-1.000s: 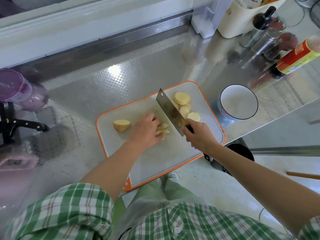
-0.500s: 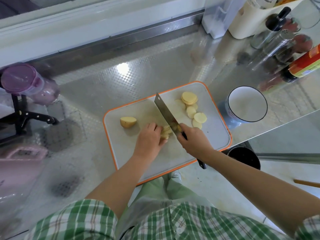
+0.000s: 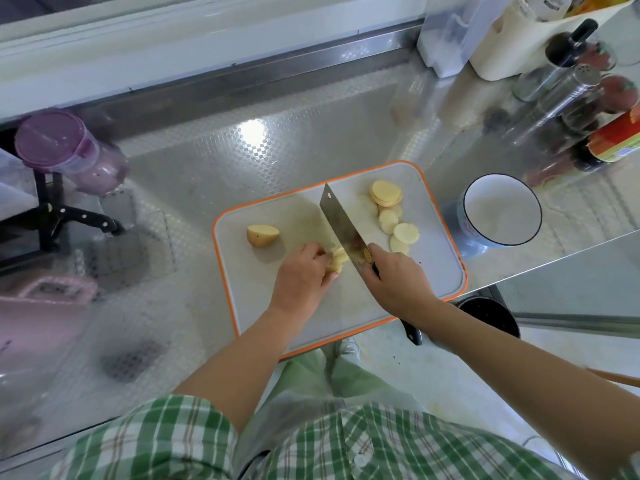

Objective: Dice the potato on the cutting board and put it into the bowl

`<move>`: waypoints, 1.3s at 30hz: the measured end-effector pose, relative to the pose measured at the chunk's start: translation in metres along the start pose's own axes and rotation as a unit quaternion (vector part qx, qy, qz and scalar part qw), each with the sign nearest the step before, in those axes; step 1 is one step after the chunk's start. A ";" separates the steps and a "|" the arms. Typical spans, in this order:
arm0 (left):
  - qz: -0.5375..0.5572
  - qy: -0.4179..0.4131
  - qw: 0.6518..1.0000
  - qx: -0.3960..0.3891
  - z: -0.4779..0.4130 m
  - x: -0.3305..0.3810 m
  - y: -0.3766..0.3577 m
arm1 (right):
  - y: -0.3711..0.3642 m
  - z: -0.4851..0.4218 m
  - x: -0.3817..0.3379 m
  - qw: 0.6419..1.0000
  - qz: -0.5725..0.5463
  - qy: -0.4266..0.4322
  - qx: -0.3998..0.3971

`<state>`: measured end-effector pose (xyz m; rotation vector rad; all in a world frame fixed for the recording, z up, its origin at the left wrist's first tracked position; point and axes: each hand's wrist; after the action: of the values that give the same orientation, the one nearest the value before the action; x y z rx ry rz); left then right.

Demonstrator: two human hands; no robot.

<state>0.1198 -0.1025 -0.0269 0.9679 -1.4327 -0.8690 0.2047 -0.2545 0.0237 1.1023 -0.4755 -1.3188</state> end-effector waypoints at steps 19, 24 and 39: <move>-0.004 -0.009 1.000 -0.008 -0.009 -0.001 -0.002 | -0.023 0.003 -0.006 0.997 0.073 0.009 -0.005; 0.004 -0.007 1.000 -0.009 -0.008 -0.003 -0.001 | -0.022 -0.003 -0.008 1.000 0.019 -0.006 0.003; 0.009 0.029 0.999 -0.014 0.005 -0.007 -0.001 | -0.013 0.002 -0.012 0.999 0.033 0.009 -0.027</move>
<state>0.1154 -0.0964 -0.0310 0.9507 -1.3749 -0.8376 0.1938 -0.2426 0.0170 1.0441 -0.4562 -1.2565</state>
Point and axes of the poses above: each hand's wrist, its own z-axis away from the middle knuckle, its own y-axis out of the back of the hand, x = y × z, and after that the axes turned 13 degrees about -y, right-handed
